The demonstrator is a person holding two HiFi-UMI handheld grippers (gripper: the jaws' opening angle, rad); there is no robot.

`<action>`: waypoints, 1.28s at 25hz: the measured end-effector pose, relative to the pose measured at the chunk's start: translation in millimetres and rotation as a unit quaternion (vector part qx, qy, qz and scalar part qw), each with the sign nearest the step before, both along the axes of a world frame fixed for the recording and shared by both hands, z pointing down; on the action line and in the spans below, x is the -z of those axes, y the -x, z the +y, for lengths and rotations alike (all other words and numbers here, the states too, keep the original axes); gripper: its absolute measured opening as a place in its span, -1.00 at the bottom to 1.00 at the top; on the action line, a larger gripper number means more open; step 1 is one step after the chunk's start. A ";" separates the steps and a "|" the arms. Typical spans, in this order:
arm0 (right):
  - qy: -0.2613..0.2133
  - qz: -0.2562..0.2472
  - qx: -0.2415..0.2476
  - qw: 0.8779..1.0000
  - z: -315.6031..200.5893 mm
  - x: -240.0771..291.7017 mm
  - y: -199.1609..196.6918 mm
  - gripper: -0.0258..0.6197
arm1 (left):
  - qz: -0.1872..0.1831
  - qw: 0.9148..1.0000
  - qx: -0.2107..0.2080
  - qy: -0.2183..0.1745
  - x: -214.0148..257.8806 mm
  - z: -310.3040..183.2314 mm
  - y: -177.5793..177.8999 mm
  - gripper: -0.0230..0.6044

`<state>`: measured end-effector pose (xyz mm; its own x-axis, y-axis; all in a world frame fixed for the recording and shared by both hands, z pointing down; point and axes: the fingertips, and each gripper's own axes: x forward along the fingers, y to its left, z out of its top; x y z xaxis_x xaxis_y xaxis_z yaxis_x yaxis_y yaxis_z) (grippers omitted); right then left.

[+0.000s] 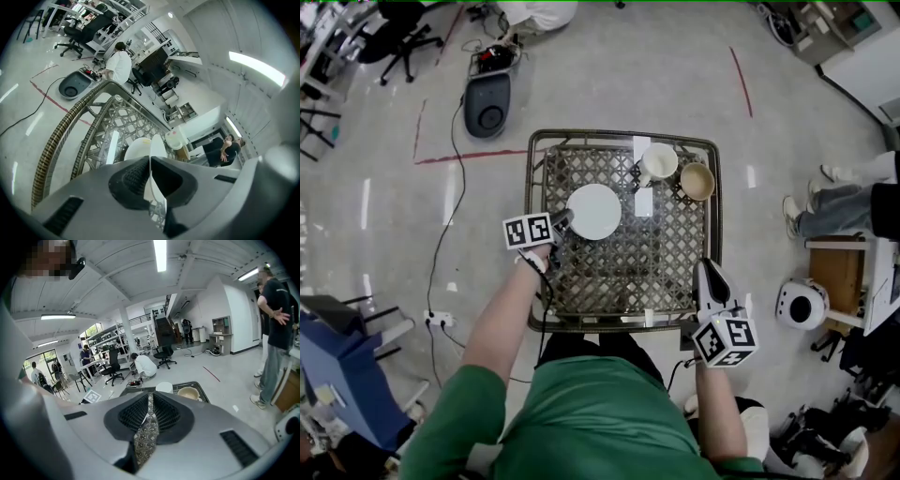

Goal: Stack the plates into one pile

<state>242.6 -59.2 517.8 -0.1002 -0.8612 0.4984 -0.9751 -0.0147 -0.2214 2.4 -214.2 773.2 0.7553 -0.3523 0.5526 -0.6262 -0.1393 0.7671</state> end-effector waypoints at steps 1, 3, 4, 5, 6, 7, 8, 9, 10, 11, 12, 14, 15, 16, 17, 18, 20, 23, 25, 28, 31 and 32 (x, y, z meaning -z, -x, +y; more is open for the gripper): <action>0.001 0.000 0.000 1.000 -0.5 -0.3 0.0 -0.76 | -0.012 1.000 0.000 0.005 -4.4 0.1 0.1 -0.83; 0.001 -0.002 -0.002 1.000 -1.0 -0.4 -1.1 -0.76 | -0.033 0.999 0.007 0.014 -11.7 -1.1 2.4 -0.83; 0.001 -0.003 -0.004 1.000 -0.9 -0.2 -2.3 -0.76 | -0.041 0.999 0.014 0.017 -14.5 -2.3 4.3 -0.83; 0.001 -0.004 -0.005 1.000 -0.4 -0.1 -3.7 -0.76 | -0.049 0.998 0.020 0.019 -16.8 -3.2 6.1 -0.83; 0.001 -0.004 -0.007 1.000 0.6 -0.3 -5.2 -0.76 | -0.057 0.998 0.023 0.020 -19.0 -3.5 7.6 -0.83; 0.002 -0.005 -0.008 1.000 1.9 -0.5 -6.8 -0.76 | -0.066 0.997 0.023 0.020 -21.0 -2.9 8.5 -0.83; 0.002 -0.005 -0.010 1.000 3.1 -0.9 -8.4 -0.76 | -0.077 0.997 0.020 0.020 -23.1 -2.0 9.0 -0.83; 0.003 -0.005 -0.011 1.000 4.1 -1.5 -9.9 -0.76 | -0.088 0.996 0.016 0.020 -25.2 -1.3 9.3 -0.83; 0.004 -0.006 -0.013 1.000 4.6 -2.3 -11.2 -0.76 | -0.099 0.995 0.011 0.018 -27.1 -0.9 9.5 -0.83; 0.004 -0.007 -0.014 1.000 4.8 -3.1 -12.2 -0.77 | -0.111 0.994 0.005 0.013 -28.2 -1.2 9.7 -0.83; 0.005 -0.007 -0.015 1.000 4.8 -3.7 -13.0 -0.77 | -0.124 0.992 -0.002 0.005 -28.4 -2.2 9.6 -0.83; 0.006 -0.009 -0.015 1.000 5.2 -5.2 -14.9 -0.77 | -0.150 0.988 -0.018 -0.018 -27.2 -4.7 8.9 -0.82; 0.006 -0.009 -0.016 1.000 5.4 -6.1 -16.0 -0.77 | -0.163 0.986 -0.025 -0.028 -27.1 -5.4 8.5 -0.82; 0.006 -0.009 -0.017 1.000 5.7 -6.7 -17.0 -0.77 | -0.174 0.984 -0.033 -0.036 -27.6 -5.7 8.1 -0.82; 0.006 -0.010 -0.017 1.000 6.0 -7.1 -18.0 -0.77 | -0.183 0.982 -0.038 -0.040 -28.4 -5.4 7.8 -0.77; 0.005 -0.010 -0.018 1.000 6.3 -7.2 -18.7 -0.77 | -0.189 0.980 -0.042 -0.042 -29.1 -4.8 7.6 -0.64; 0.002 -0.011 -0.018 1.000 6.5 -6.7 -18.9 -0.77 | -0.196 0.979 -0.044 -0.044 -28.7 -4.4 8.2 -0.47; -0.001 -0.014 -0.015 1.000 5.8 -5.8 -17.3 -0.77 | -0.199 0.978 -0.032 -0.055 -21.7 -8.0 12.9 -0.42; -0.003 -0.015 -0.013 1.000 4.7 -5.9 -15.9 -0.77 | -0.200 0.977 -0.022 -0.068 -13.4 -11.0 17.2 -0.42; -0.008 -0.015 -0.009 1.000 1.7 -5.6 -13.3 -0.77 | -0.203 0.974 -0.010 -0.096 4.7 -13.6 23.1 -0.42; -0.015 -0.017 -0.003 1.000 -2.5 -1.9 -10.3 -0.77 | -0.199 0.972 0.002 -0.126 31.5 -14.1 27.1 -0.42; -0.018 -0.018 -0.001 1.000 -4.1 0.7 -9.1 -0.77 | -0.195 0.971 0.008 -0.136 42.6 -14.2 28.3 -0.42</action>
